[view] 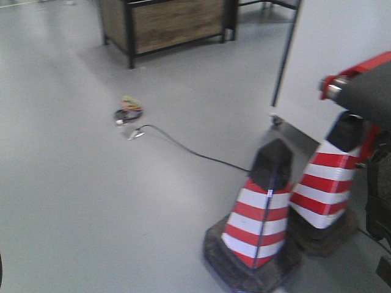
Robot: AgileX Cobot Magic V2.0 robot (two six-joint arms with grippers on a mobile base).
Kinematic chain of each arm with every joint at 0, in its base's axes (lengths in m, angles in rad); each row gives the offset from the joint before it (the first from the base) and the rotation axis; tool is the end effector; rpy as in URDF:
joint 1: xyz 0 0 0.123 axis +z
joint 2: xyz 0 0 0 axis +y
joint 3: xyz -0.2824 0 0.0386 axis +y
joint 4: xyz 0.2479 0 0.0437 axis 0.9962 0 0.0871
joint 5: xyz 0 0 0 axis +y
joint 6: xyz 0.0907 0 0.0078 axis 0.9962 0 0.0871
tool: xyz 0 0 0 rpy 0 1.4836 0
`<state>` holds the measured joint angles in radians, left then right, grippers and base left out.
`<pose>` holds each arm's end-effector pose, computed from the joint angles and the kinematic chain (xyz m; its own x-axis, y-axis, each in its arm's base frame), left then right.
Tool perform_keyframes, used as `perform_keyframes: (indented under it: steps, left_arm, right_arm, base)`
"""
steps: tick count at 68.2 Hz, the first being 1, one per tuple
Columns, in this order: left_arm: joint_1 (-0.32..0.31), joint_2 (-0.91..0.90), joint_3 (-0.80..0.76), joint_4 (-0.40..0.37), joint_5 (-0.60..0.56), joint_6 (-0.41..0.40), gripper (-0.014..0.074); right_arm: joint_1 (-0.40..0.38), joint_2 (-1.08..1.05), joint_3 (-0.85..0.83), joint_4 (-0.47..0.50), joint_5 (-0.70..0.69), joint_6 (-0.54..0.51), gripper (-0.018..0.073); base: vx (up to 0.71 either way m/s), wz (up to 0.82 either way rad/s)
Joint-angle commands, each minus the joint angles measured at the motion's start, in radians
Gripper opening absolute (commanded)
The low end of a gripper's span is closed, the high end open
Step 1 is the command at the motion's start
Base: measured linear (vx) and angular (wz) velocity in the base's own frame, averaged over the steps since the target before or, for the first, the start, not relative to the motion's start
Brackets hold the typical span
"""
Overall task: Move and align brake pads A on conveyor
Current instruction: 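Turn and drive up to the black belt conveyor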
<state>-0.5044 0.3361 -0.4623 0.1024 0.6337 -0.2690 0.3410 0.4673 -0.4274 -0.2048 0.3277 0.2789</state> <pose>0.0636 -0.0288 0.2901 -0.4295 0.0258 -0.9027 0.3606 0.9213 -0.1452 0.0982 0.0285 0.2938 -0.2773 -0.0088 -0.9607 -0.2518 0.9657 0.0638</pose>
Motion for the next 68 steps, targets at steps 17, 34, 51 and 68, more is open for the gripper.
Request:
perform_keyframes:
  steps: [17, 34, 51, 68]
  left_arm:
    - [-0.005, 0.007, -0.029, 0.000, -0.091, -0.009, -0.0006]
    - [-0.005, 0.007, -0.029, 0.000, -0.091, -0.009, -0.0006]
    - [-0.005, 0.007, -0.029, 0.000, -0.091, -0.009, -0.0006]
    - [-0.005, 0.007, -0.029, 0.000, -0.091, -0.009, -0.0006]
  right_arm:
    - [-0.001, 0.002, -0.035, -0.013, -0.090, -0.008, -0.0004]
    - [-0.001, 0.002, -0.035, -0.013, -0.090, -0.008, -0.0004]
    - [-0.001, 0.002, -0.035, -0.013, -0.089, -0.008, -0.0004]
    - [-0.001, 0.002, -0.035, -0.013, -0.089, -0.008, -0.0004]
  base:
    - [0.17, -0.80]
    - [0.14, -0.89]
    - [0.13, -0.93]
    - [0.13, -0.73]
